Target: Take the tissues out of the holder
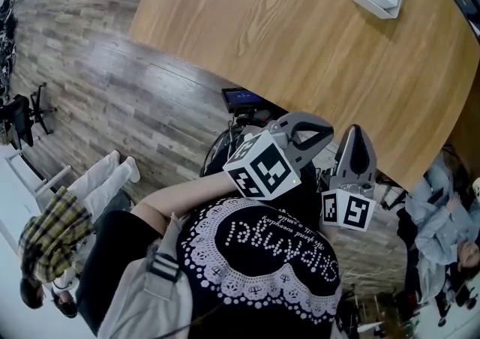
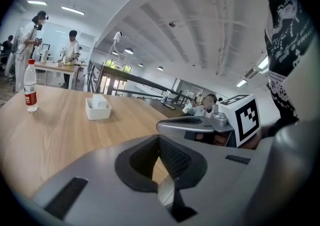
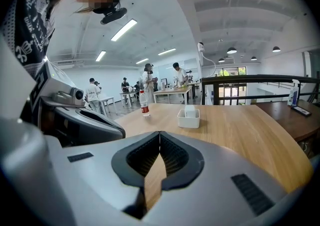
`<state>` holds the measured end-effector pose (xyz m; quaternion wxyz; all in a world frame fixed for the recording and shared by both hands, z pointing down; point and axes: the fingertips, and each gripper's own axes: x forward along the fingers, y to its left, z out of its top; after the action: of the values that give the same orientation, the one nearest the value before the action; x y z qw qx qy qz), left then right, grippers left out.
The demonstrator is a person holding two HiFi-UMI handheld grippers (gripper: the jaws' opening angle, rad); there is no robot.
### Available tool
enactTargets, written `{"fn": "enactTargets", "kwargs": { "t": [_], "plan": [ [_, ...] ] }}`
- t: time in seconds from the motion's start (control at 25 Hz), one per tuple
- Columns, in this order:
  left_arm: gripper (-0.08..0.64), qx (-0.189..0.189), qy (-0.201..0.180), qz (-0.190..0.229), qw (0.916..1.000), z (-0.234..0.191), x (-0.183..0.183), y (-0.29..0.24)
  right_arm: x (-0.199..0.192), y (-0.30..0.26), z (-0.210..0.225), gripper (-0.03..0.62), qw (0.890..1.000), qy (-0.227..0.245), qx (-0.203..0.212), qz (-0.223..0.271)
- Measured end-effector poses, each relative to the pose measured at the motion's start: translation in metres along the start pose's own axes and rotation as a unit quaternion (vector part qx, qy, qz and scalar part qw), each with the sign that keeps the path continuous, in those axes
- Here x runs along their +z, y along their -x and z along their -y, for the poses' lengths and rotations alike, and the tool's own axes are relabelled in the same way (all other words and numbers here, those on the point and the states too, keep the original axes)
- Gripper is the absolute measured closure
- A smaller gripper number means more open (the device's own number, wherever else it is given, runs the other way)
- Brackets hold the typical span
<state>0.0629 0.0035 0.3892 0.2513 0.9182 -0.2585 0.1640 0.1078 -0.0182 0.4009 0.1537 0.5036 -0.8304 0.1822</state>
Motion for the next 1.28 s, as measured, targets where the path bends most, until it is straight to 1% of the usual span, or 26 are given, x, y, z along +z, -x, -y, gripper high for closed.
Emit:
{"fn": "enactTargets", "kwargs": {
  "t": [0.28,0.4,0.48,0.52,0.6,0.68,0.72,0.8,1.0,1.12,1.28],
  "plan": [
    [0.554,-0.001,-0.002,-0.009,1.0000,-0.008,-0.006,0.002,-0.006,-0.001,-0.002,0.583,1.000,-0.010,-0.011,0.003],
    [0.554,0.011,0.002,-0.007,0.9999,-0.015,-0.007,0.007,-0.009,-0.004,-0.006,0.583,1.000,-0.010,-0.006,0.001],
    [0.554,0.027,0.009,0.003,0.9996,-0.022,-0.004,0.007,-0.007,-0.006,-0.006,0.583,1.000,-0.011,-0.002,0.003],
    [0.554,0.041,0.015,0.013,0.9989,-0.030,-0.001,0.007,-0.006,-0.008,-0.004,0.583,1.000,-0.010,0.000,0.004],
    [0.554,0.089,0.025,0.039,0.9949,-0.054,0.009,0.012,-0.002,-0.012,0.001,0.583,1.000,-0.007,0.004,0.008],
    [0.554,0.142,0.024,0.066,0.9874,-0.078,0.021,0.022,0.003,-0.016,0.004,0.583,1.000,-0.001,0.006,0.012],
    [0.554,0.162,0.020,0.077,0.9835,-0.086,0.027,0.027,0.004,-0.018,0.006,0.583,1.000,0.004,0.007,0.013],
    [0.554,0.188,0.013,0.095,0.9775,-0.096,0.036,0.033,0.006,-0.023,0.009,0.583,1.000,0.014,0.009,0.013],
    [0.554,0.204,-0.005,0.115,0.9722,-0.099,0.052,0.030,0.012,-0.035,0.013,0.583,0.999,0.040,0.016,0.022],
    [0.554,0.205,-0.007,0.124,0.9708,-0.097,0.060,0.025,0.019,-0.040,0.015,0.583,0.998,0.053,0.021,0.029],
    [0.554,0.207,-0.004,0.126,0.9703,-0.097,0.063,0.023,0.021,-0.047,0.019,0.581,0.998,0.060,0.023,0.024]
  ]
}}
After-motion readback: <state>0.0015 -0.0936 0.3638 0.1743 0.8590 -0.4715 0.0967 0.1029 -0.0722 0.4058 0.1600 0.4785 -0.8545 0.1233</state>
